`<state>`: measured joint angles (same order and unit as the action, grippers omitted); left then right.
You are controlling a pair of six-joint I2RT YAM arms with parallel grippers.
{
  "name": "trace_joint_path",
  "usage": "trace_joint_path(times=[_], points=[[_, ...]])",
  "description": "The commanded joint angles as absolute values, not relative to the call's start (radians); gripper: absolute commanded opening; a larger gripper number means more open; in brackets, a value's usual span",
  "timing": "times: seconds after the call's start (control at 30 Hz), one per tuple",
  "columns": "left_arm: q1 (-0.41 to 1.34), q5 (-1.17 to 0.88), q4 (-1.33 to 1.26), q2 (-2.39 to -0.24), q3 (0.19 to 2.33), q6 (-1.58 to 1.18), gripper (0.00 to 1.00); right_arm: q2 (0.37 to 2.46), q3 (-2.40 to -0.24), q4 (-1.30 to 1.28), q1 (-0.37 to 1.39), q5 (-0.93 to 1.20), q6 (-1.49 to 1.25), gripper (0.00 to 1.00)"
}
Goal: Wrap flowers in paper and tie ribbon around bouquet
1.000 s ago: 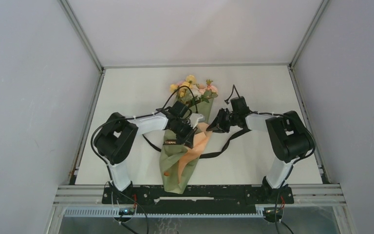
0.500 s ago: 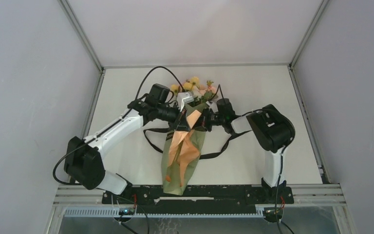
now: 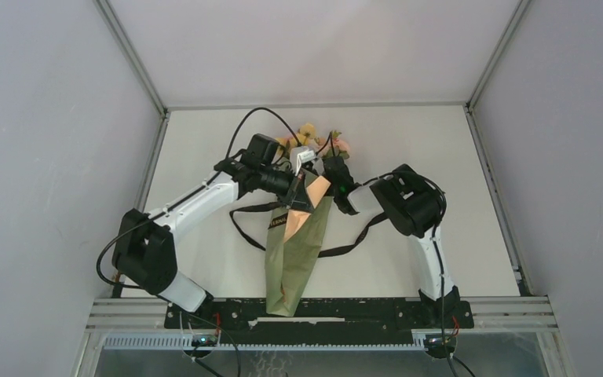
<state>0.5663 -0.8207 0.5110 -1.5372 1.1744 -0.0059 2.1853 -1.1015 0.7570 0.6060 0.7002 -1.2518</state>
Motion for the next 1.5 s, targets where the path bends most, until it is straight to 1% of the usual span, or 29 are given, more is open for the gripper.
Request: trace_joint_path(times=[0.0,0.1,0.2,0.3,0.4,0.5,0.63,0.77,0.83,0.9,0.97,1.03,1.13,1.23,1.27,1.3,1.33,1.4,1.43,1.47], points=[[0.573,-0.876,0.424,-1.557,1.221,-0.083,0.00,2.129,-1.124,0.613,0.600,0.610,-1.159,0.19],[0.595,-0.862,0.414,-1.598,1.217,-0.080,0.00,2.053,-1.122,0.471,0.578,0.592,-1.067,0.31],[0.624,-0.832,0.405,-1.639,1.194,-0.057,0.00,1.988,-1.118,0.403,0.534,0.623,-1.013,0.42],[0.642,-0.800,0.379,-1.677,1.168,-0.047,0.00,1.928,-1.133,0.291,0.491,0.639,-0.933,0.49],[0.654,-0.766,0.365,-1.709,1.159,-0.035,0.00,1.869,-1.149,0.128,0.442,0.599,-0.858,0.50],[0.671,-0.721,0.352,-1.740,1.153,-0.013,0.00,1.799,-1.149,-0.044,0.390,0.507,-0.803,0.51],[0.703,-0.670,0.349,-1.806,1.173,-0.002,0.00,1.712,-1.143,-0.265,0.338,0.301,-0.700,0.54],[0.716,-0.632,0.337,-1.863,1.202,-0.004,0.00,1.613,-1.048,-0.385,0.313,0.196,-0.641,0.57],[0.720,-0.613,0.333,-1.883,1.217,-0.006,0.00,1.544,-0.987,-0.437,0.300,0.095,-0.628,0.58],[0.724,-0.597,0.339,-1.912,1.234,-0.002,0.00,1.490,-0.921,-0.461,0.280,0.026,-0.627,0.60],[0.726,-0.590,0.345,-1.944,1.246,-0.002,0.00,1.477,-0.876,-0.466,0.274,0.009,-0.627,0.65],[0.727,-0.589,0.349,-1.972,1.253,-0.002,0.00,1.505,-0.851,-0.467,0.283,0.009,-0.626,0.68],[0.729,-0.579,0.353,-1.999,1.256,-0.002,0.00,1.563,-0.830,-0.414,0.290,0.071,-0.633,0.71],[0.729,-0.578,0.354,-2.015,1.255,-0.002,0.00,1.625,-0.831,-0.381,0.296,0.088,-0.636,0.71],[0.729,-0.576,0.353,-2.016,1.255,-0.002,0.00,1.639,-0.831,-0.374,0.297,0.097,-0.640,0.70],[0.729,-0.574,0.354,-2.016,1.255,-0.002,0.00,1.652,-0.832,-0.369,0.298,0.111,-0.638,0.64],[0.729,-0.572,0.354,-2.015,1.256,-0.002,0.01,1.659,-0.833,-0.370,0.298,0.127,-0.634,0.53],[0.729,-0.573,0.353,-2.010,1.257,-0.002,0.02,1.654,-0.826,-0.370,0.304,0.162,-0.619,0.23],[0.729,-0.571,0.353,-2.008,1.259,-0.002,0.03,1.640,-0.819,-0.364,0.304,0.193,-0.613,0.10],[0.729,-0.572,0.354,-2.006,1.261,-0.002,0.04,1.610,-0.806,-0.342,0.303,0.241,-0.604,0.00]])
